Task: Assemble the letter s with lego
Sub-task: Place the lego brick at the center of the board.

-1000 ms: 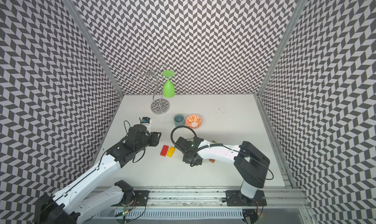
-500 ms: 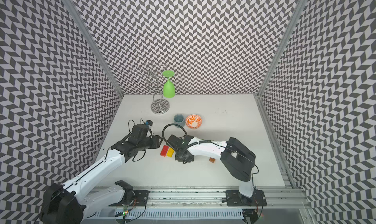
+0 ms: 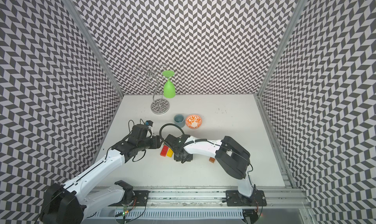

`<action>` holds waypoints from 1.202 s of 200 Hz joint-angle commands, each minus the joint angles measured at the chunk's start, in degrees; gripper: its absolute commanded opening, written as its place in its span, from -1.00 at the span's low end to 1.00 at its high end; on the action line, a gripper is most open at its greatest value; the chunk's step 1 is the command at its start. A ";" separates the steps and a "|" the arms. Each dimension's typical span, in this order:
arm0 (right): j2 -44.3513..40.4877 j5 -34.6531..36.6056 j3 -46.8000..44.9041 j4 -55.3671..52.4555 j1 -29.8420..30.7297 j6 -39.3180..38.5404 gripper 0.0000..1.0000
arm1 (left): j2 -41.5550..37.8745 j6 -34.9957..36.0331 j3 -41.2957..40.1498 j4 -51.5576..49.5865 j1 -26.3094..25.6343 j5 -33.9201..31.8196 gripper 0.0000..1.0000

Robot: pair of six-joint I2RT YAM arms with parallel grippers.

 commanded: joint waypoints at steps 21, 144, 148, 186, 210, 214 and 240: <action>-6.16 2.83 1.65 -3.91 0.21 -0.38 0.13 | -0.85 0.38 -0.41 1.37 0.50 0.70 0.25; -30.72 -0.18 -25.18 -1.86 -17.04 5.28 0.17 | -0.27 0.37 -0.40 1.37 0.58 0.47 0.24; -30.62 -0.49 -25.44 -1.63 -17.50 5.17 0.17 | -0.30 0.40 -0.41 1.37 0.52 0.45 0.24; -28.90 -1.63 -27.96 -0.12 -19.77 5.82 0.20 | -0.47 0.40 -0.48 1.45 0.52 0.36 0.24; -28.19 -2.51 -29.45 1.33 -20.60 5.76 0.20 | -0.50 0.49 -0.51 1.55 0.57 0.60 0.19; -28.08 -2.59 -29.56 1.45 -20.67 5.74 0.20 | -0.53 0.50 -0.57 1.59 0.52 0.60 0.18; -27.36 -2.44 -30.21 2.43 -21.02 5.54 0.19 | -0.64 0.51 -0.58 1.64 0.55 0.77 0.18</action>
